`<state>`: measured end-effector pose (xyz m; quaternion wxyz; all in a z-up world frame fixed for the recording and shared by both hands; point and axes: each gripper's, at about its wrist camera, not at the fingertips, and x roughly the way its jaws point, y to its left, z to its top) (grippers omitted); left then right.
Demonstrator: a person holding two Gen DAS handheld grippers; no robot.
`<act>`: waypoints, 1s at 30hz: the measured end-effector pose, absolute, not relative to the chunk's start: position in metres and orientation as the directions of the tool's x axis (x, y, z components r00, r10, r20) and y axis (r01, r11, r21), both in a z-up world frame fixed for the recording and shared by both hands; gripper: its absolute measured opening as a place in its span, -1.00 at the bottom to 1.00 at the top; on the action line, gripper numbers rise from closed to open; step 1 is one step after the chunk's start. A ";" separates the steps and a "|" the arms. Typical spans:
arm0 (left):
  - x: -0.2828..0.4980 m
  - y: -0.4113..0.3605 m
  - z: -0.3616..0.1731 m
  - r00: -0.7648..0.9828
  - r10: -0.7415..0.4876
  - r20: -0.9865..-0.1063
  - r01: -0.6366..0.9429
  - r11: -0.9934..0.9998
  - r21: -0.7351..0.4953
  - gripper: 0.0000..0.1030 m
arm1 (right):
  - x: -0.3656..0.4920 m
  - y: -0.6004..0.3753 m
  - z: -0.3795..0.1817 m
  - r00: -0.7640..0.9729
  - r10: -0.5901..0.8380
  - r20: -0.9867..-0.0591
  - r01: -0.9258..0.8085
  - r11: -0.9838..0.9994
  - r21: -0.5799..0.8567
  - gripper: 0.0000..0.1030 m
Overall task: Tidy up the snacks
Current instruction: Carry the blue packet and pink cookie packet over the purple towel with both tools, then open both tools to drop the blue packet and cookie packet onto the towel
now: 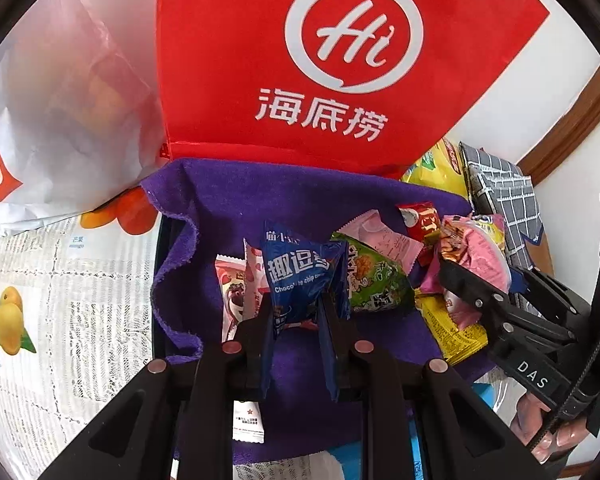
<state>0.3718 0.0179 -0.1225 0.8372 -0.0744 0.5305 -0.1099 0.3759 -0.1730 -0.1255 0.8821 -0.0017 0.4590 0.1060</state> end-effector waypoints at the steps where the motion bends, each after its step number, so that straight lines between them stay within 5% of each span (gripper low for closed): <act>1: 0.372 0.017 -0.124 0.409 -0.262 -0.874 0.104 0.965 -0.241 -0.61 | 0.378 -0.172 -0.127 0.554 0.184 -0.812 -0.189 0.978 0.092 -0.09; 23: 0.377 0.011 -0.133 0.390 -0.266 -0.881 0.114 0.964 -0.241 -0.59 | 0.380 -0.170 -0.133 0.548 0.156 -0.822 -0.198 0.979 0.055 0.09; 30: 0.379 0.008 -0.137 0.377 -0.253 -0.891 0.114 0.967 -0.227 -0.28 | 0.380 -0.169 -0.132 0.540 0.144 -0.829 -0.206 0.978 0.036 0.11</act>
